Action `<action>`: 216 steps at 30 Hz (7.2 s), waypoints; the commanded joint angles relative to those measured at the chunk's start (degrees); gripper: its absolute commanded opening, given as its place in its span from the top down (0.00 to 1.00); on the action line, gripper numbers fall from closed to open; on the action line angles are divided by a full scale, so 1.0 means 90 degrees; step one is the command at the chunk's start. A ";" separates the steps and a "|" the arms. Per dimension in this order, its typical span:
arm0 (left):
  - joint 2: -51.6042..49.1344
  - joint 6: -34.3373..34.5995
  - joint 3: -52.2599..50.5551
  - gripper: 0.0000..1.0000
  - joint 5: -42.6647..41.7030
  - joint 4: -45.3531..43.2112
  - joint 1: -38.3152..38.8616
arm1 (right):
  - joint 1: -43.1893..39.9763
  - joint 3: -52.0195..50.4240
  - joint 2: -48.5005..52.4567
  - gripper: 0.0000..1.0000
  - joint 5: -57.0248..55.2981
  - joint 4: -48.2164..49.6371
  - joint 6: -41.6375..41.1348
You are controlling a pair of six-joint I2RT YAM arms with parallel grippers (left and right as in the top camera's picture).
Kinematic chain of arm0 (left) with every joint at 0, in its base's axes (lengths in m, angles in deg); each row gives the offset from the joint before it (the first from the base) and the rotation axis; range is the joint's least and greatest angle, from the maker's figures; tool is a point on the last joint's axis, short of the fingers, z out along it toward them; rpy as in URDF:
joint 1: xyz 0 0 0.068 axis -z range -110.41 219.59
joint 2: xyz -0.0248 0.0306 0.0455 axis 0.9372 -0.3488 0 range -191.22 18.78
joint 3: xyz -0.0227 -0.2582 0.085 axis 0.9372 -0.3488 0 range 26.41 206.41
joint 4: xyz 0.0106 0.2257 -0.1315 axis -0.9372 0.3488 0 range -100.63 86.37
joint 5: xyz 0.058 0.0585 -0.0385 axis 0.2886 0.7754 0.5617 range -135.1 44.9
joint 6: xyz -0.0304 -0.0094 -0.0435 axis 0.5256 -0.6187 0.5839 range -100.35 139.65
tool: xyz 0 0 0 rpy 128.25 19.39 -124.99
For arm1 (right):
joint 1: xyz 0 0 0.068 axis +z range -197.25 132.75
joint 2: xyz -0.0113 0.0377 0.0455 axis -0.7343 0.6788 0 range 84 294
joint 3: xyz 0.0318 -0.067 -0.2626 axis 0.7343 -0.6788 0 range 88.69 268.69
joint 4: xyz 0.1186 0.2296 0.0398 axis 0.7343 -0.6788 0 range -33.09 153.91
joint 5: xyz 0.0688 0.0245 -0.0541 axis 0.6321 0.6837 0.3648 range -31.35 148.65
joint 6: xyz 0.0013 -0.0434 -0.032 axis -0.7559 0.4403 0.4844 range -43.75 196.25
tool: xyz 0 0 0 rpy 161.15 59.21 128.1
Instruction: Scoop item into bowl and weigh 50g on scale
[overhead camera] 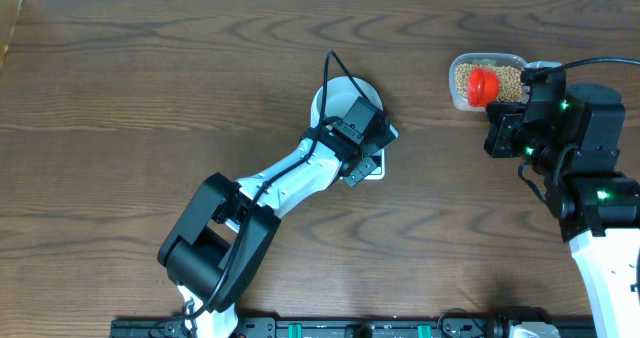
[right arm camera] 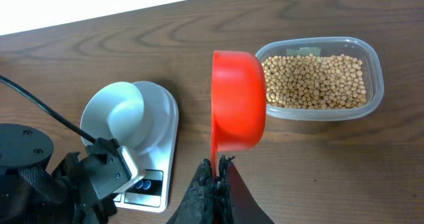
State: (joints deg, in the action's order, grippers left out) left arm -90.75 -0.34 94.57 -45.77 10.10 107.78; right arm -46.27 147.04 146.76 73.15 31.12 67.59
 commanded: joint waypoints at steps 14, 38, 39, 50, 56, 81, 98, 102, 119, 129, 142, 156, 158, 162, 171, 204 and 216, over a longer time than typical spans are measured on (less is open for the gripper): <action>-0.0214 -0.0085 -0.0051 0.92 0.0153 0.0010 -0.0063 | -0.0015 0.0136 0.0019 0.99 -0.0051 -0.0015 0.0068; -0.0437 -0.0085 -0.0051 0.92 0.0155 -0.0032 -0.0063 | -0.0015 0.0136 0.0019 0.99 -0.0051 -0.0053 0.0068; -0.0437 -0.0085 -0.0051 0.93 0.0155 -0.0015 -0.0063 | -0.0015 0.0136 0.0019 0.99 -0.0051 -0.0051 0.0068; -0.0437 -0.0087 -0.0051 0.93 0.0160 0.0211 -0.0063 | -0.0015 0.0136 0.0019 0.99 -0.0051 -0.0092 0.0068; -0.0437 -0.0085 -0.0051 0.93 0.0199 0.0240 -0.0063 | -0.0015 0.0136 0.0019 0.99 -0.0051 -0.0126 0.0068; -0.0437 -0.0058 -0.0051 0.93 0.0323 0.0308 -0.0063 | -0.0015 0.0136 0.0019 0.99 -0.0053 -0.0170 0.0070; -0.0437 -0.0058 -0.0051 0.93 0.0364 0.0330 -0.0063 | -0.0017 0.0136 0.0019 0.99 -0.0100 -0.0170 0.0126; -0.0437 -0.0058 -0.0051 0.93 0.0364 0.0330 -0.0061 | -0.0015 0.0136 0.0019 0.99 -0.0100 -0.0168 0.0168; -0.0289 -0.0061 -0.0041 0.93 0.0367 0.0325 -0.0061 | -0.0017 0.0136 0.0019 0.99 -0.0102 -0.0163 0.0187; 0.0641 -0.0058 -0.0036 0.93 0.0367 0.0308 -0.0063 | -0.0022 0.0136 0.0019 0.99 -0.0525 -0.0155 0.0187; 0.1768 -0.0058 -0.0036 0.93 0.0367 0.1197 -0.0068 | -0.0022 0.0136 0.0019 0.99 -0.0984 -0.0126 0.0160; 0.3772 0.0925 -0.0036 0.93 -0.0969 0.1241 -0.2526 | -0.0027 0.0136 0.0019 0.99 -0.1124 0.0359 -0.0175; 0.3898 0.0928 -0.0036 0.93 -0.1151 0.1370 -0.2854 | -0.0027 0.0136 0.0019 0.99 -0.1190 0.0372 -0.0175; 0.3944 0.0923 -0.0039 0.58 -0.1144 0.1549 -0.3113 | -0.0027 0.0136 0.0019 0.99 -0.1481 0.0367 -0.0172; 0.3937 0.0899 -0.0039 0.07 -0.1018 0.1557 -0.3140 | -0.0027 0.0136 0.0019 0.99 -0.1622 0.0408 -0.0148; 0.3937 0.0899 -0.0039 0.07 -0.1018 0.1727 -0.3140 | -0.0063 0.0134 0.0231 0.99 -0.1576 -0.0748 -0.1185; 0.3937 0.0899 -0.0039 0.06 -0.1020 0.1727 -0.3140 | -0.0063 0.0134 0.0231 0.99 -0.1574 -0.0712 -0.1175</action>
State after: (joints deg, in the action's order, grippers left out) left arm -55.37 7.82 94.46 -55.08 25.40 79.80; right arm -46.38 147.10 148.77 59.23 24.32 57.58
